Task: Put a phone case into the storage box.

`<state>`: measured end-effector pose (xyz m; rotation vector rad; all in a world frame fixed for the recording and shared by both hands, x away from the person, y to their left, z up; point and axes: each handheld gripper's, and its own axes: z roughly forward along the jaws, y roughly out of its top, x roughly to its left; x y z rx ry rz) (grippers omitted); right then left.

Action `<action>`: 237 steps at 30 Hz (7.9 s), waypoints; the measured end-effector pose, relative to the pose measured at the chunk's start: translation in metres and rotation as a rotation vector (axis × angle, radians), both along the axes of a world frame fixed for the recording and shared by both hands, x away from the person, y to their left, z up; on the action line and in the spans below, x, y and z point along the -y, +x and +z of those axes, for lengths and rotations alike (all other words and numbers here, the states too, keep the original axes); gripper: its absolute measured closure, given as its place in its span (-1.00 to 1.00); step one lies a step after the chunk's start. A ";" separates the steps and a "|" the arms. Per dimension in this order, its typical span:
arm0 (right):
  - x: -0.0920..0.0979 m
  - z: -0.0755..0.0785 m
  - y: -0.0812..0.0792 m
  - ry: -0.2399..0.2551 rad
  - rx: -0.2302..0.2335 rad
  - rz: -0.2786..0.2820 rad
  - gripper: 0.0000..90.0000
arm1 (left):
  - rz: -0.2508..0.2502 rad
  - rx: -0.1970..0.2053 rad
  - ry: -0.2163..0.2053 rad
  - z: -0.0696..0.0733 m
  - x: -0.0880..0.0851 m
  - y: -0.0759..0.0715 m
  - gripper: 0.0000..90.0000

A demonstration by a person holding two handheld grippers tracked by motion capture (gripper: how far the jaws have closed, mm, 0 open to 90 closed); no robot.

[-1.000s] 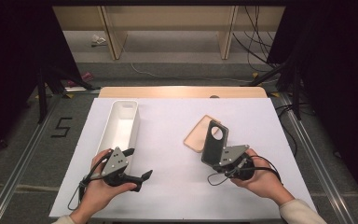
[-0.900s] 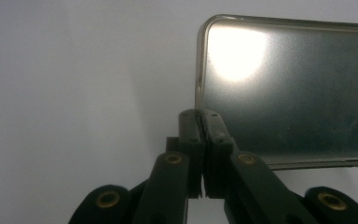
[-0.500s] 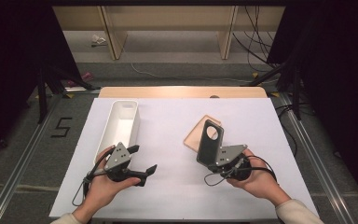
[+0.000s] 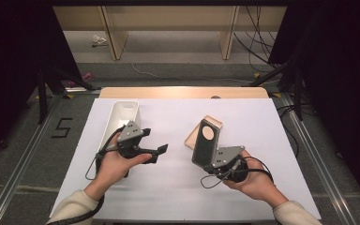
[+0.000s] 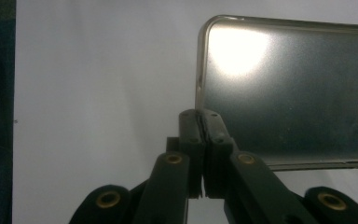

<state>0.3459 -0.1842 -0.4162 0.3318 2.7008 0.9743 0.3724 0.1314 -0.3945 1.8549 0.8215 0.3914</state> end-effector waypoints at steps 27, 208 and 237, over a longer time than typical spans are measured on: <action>-0.018 0.004 -0.008 0.003 0.012 0.041 0.97 | -0.075 -0.231 0.061 0.009 0.088 0.068 -0.37; 0.031 0.007 0.026 0.362 0.023 -0.411 -0.61 | 0.170 0.205 -0.308 0.057 -0.064 0.051 0.83; 0.032 0.007 0.026 0.366 0.021 -0.423 -0.61 | 0.193 0.224 -0.304 0.067 -0.094 0.073 0.83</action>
